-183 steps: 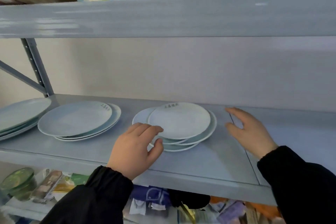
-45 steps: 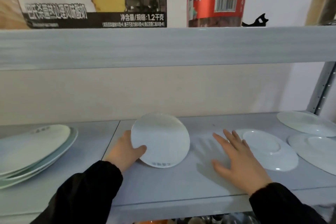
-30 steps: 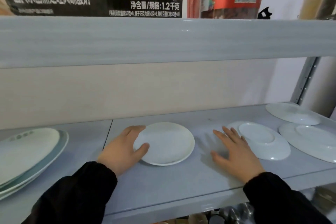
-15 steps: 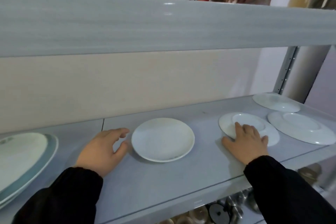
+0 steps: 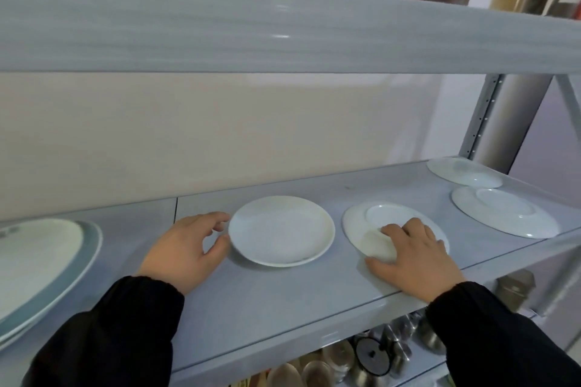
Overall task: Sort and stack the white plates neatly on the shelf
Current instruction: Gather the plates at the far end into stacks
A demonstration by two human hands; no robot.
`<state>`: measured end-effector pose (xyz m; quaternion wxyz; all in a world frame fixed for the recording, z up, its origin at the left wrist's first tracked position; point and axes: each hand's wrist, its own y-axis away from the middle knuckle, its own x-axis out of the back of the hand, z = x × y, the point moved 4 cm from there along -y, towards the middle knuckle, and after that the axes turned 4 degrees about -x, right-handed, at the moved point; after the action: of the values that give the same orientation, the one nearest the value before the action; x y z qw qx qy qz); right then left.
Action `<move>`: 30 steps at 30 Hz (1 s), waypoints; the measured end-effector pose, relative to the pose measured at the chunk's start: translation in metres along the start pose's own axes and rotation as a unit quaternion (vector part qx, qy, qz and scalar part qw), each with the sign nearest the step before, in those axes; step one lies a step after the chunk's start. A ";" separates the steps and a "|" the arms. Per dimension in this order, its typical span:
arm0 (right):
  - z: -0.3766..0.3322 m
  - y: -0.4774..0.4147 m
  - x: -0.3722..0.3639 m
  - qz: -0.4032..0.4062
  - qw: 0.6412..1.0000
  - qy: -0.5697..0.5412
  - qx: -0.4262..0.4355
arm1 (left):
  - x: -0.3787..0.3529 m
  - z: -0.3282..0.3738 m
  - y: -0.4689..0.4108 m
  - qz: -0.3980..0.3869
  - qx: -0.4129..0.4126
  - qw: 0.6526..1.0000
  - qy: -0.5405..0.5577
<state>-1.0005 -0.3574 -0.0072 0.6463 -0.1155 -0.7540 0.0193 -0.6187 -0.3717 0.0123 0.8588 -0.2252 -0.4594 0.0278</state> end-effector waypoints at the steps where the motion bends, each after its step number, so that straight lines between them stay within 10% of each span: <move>1: -0.003 0.005 0.002 -0.001 1.000 -0.005 0.014 | 0.000 0.000 0.000 0.002 -0.003 1.000 0.001; 30: 0.006 0.052 0.016 0.004 0.982 -0.007 0.190 | -0.004 0.002 0.000 0.008 0.001 1.000 0.011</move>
<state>-1.0006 -0.3033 -0.0019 0.6509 0.0060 -0.7408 0.1658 -0.6227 -0.3721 0.0101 0.8635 -0.2282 -0.4485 0.0327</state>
